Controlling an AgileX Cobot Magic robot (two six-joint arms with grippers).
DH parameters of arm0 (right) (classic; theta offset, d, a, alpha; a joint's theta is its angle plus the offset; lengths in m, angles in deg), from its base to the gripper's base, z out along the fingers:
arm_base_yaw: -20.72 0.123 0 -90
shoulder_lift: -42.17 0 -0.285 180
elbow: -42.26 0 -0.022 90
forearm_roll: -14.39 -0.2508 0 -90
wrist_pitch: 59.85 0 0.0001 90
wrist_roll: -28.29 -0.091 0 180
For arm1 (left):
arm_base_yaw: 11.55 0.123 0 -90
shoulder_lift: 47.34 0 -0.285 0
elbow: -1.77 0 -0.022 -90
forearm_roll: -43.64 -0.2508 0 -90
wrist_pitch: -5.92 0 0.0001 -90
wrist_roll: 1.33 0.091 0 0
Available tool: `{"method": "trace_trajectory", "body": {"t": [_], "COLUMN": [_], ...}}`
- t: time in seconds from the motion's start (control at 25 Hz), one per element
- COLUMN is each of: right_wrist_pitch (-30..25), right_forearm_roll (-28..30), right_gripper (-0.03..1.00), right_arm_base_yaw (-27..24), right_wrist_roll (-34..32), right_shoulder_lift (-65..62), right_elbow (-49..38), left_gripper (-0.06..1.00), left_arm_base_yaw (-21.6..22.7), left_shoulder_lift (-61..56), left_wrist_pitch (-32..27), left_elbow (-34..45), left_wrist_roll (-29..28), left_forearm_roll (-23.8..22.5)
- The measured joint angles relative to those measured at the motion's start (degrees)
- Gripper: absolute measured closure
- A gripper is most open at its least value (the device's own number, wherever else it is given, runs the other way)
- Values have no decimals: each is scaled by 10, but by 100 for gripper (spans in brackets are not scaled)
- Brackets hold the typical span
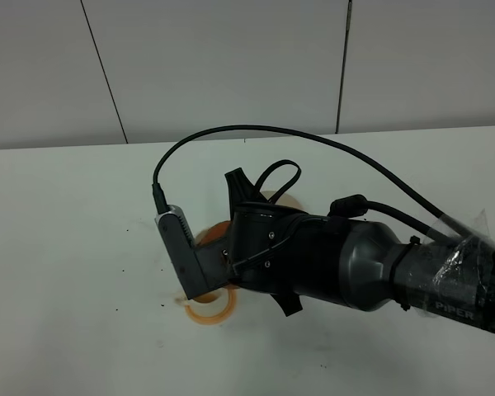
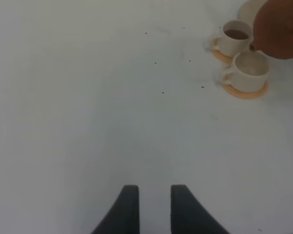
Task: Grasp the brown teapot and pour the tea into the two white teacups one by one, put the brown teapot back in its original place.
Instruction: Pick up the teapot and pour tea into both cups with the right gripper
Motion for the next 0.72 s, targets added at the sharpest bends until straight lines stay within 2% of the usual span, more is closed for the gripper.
{"method": "trace_trajectory", "body": {"t": [0.44,0.72], "right_wrist_pitch": [-17,-26], "right_forearm_roll": [29,25], "right_gripper": [87,87], "right_arm_base_yaw": [0,-13], "right_wrist_roll": [-2,-1], "right_shoulder_lift": [0,0], "right_elbow": [0,0], "left_gripper": [71,71], "left_arm_base_yaw": [0,0], "left_shoulder_lift": [0,0], "left_wrist_pitch": [0,0], "left_elbow": [0,0], "left_wrist_roll": [0,0], "left_forearm_roll": [0,0]}}
